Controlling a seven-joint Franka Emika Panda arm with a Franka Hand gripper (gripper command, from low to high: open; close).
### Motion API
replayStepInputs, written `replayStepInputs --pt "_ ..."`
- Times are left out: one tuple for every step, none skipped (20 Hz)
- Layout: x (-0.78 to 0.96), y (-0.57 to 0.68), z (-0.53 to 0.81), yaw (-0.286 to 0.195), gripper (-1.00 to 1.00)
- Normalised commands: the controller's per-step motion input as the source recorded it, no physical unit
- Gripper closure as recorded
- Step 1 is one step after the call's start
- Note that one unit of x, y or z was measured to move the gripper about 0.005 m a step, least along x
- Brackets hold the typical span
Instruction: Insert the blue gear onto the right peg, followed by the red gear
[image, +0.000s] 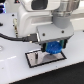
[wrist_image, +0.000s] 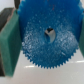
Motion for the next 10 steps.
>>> replayStepInputs --pt "0.0 -0.08 -0.13 0.0 1.0" --pt "0.0 -0.05 0.18 0.0 1.0" --pt "0.02 -0.01 0.37 0.0 1.0" --pt "0.05 0.0 0.51 0.0 1.0" --pt "0.07 0.0 0.54 0.0 1.0" --pt "0.11 0.0 0.47 0.0 1.0" --pt "0.1 -0.04 0.24 0.0 1.0" --pt "0.08 -0.06 0.04 0.0 1.0" --pt "0.06 -0.09 -0.11 0.0 1.0" --pt "0.0 -0.14 -0.32 0.0 1.0"
